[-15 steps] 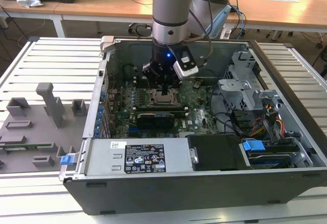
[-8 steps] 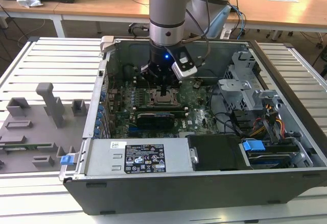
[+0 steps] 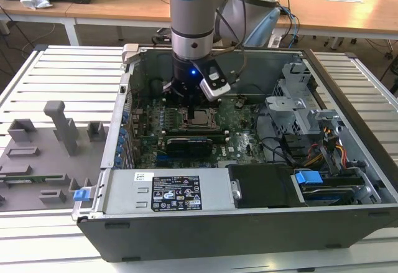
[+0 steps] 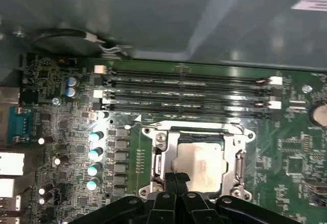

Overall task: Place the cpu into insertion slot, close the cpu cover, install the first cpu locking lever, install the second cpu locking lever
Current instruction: 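Close the cpu cover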

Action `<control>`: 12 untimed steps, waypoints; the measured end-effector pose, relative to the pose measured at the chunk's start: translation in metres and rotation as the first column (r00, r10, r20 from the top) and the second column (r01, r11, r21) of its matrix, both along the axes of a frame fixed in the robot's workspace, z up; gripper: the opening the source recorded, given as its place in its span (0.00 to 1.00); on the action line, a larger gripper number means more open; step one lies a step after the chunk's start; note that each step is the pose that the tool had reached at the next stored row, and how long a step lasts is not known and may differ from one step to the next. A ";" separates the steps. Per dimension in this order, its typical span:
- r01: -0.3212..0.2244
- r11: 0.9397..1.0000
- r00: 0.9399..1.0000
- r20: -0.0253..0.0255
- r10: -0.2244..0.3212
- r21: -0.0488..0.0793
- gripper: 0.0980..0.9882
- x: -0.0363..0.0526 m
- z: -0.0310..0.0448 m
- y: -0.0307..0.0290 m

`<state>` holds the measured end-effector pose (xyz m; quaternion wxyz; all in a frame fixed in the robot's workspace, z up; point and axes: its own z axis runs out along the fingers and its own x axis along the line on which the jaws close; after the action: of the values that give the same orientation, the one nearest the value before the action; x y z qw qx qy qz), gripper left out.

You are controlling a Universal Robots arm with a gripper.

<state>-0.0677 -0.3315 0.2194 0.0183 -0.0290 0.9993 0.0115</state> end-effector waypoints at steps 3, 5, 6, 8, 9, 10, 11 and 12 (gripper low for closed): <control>-0.021 1.000 1.000 0.000 0.021 0.000 0.01 -0.0034 -0.0038 0.0000; -0.030 1.000 1.000 0.000 0.030 0.000 0.01 -0.0041 -0.0064 0.0000; -0.034 0.999 0.999 0.000 0.034 0.000 0.01 -0.0042 -0.0078 0.0000; -0.039 0.999 0.999 0.000 0.039 0.000 0.01 -0.0043 -0.0106 0.0000; -0.040 0.999 0.999 0.000 0.040 0.000 0.01 -0.0043 -0.0110 0.0000; -0.040 0.999 0.999 0.000 0.040 0.000 0.01 -0.0043 -0.0111 0.0000; -0.040 0.999 0.999 0.000 0.040 0.000 0.01 -0.0043 -0.0111 0.0000; -0.040 0.999 0.999 0.000 0.040 0.000 0.01 -0.0042 -0.0115 0.0000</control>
<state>-0.0719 -0.3314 0.2079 0.0181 -0.0490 0.9986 0.0119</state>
